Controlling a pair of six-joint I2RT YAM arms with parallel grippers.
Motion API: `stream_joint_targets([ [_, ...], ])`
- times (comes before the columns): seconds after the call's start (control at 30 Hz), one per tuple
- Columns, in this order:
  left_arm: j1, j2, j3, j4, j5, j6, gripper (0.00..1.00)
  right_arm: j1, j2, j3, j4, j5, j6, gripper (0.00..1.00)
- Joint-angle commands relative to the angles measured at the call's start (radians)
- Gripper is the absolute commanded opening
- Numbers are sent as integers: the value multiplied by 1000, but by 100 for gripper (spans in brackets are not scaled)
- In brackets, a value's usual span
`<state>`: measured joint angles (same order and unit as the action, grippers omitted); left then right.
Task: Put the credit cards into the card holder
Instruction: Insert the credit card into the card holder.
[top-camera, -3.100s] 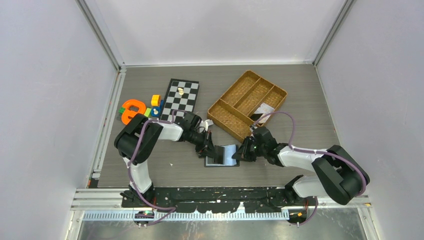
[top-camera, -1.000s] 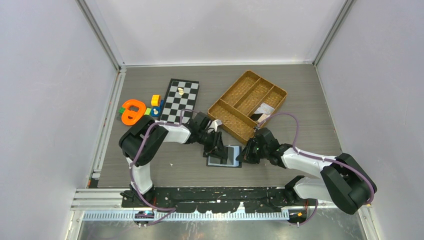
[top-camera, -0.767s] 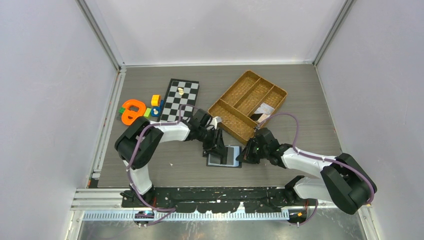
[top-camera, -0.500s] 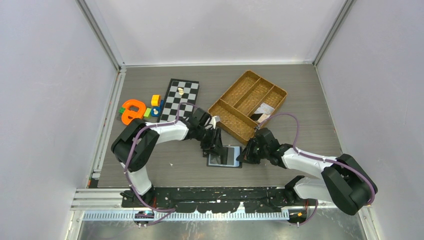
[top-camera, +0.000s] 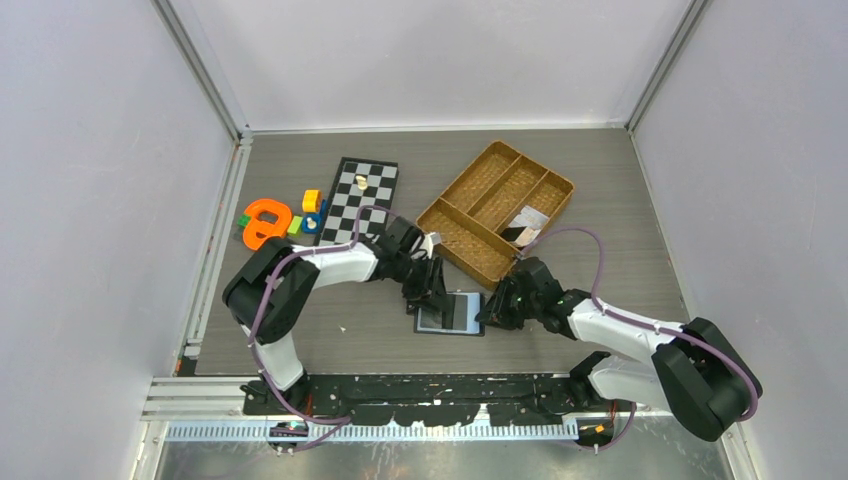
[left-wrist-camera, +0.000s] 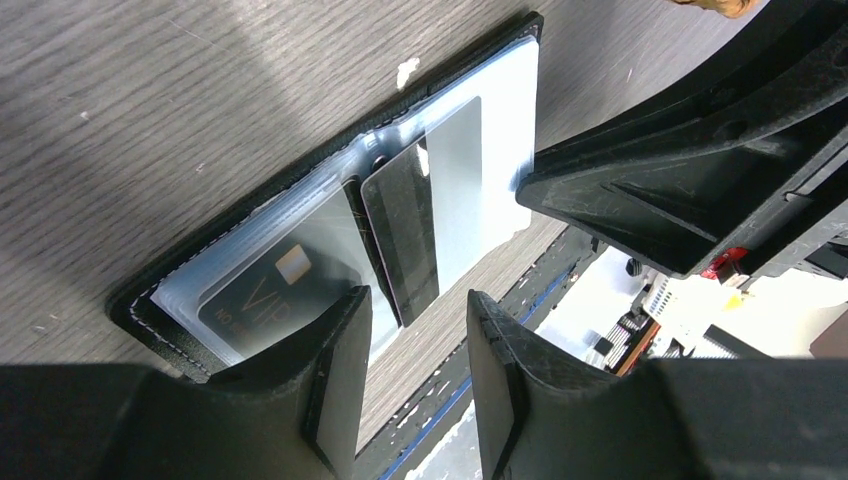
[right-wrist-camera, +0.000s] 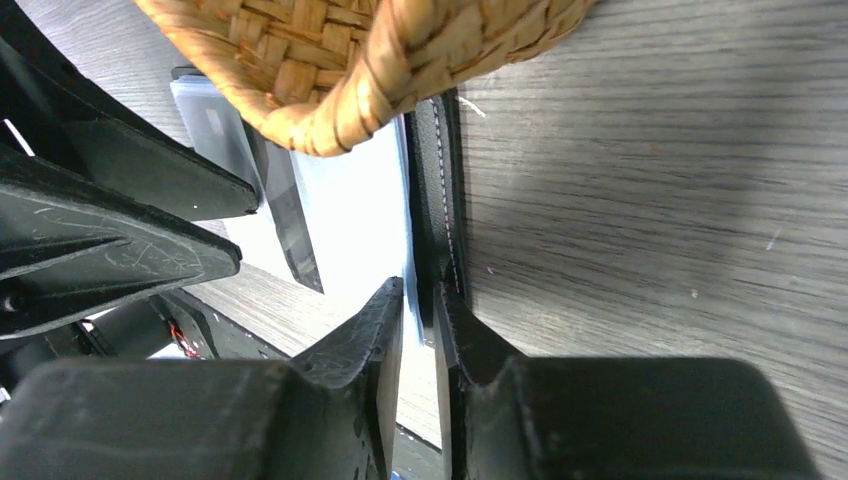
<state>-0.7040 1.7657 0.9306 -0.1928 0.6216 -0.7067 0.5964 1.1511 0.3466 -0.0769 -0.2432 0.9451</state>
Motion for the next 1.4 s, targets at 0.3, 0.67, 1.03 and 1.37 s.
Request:
stream_joint_targets([
  [0.3, -52, 53, 11, 50, 6, -28, 41, 1, 0, -24, 1, 25, 1, 7],
  [0.67, -64, 65, 35, 54, -15, -28, 38, 1, 4, -31, 19, 18, 1, 2],
  [1.03, -81, 92, 100, 69, -21, -27, 35, 1, 16, -35, 40, 4, 2, 1],
  [1.37, -97, 63, 134, 3, -81, 8, 38, 1, -16, -27, 4, 20, 0, 4],
])
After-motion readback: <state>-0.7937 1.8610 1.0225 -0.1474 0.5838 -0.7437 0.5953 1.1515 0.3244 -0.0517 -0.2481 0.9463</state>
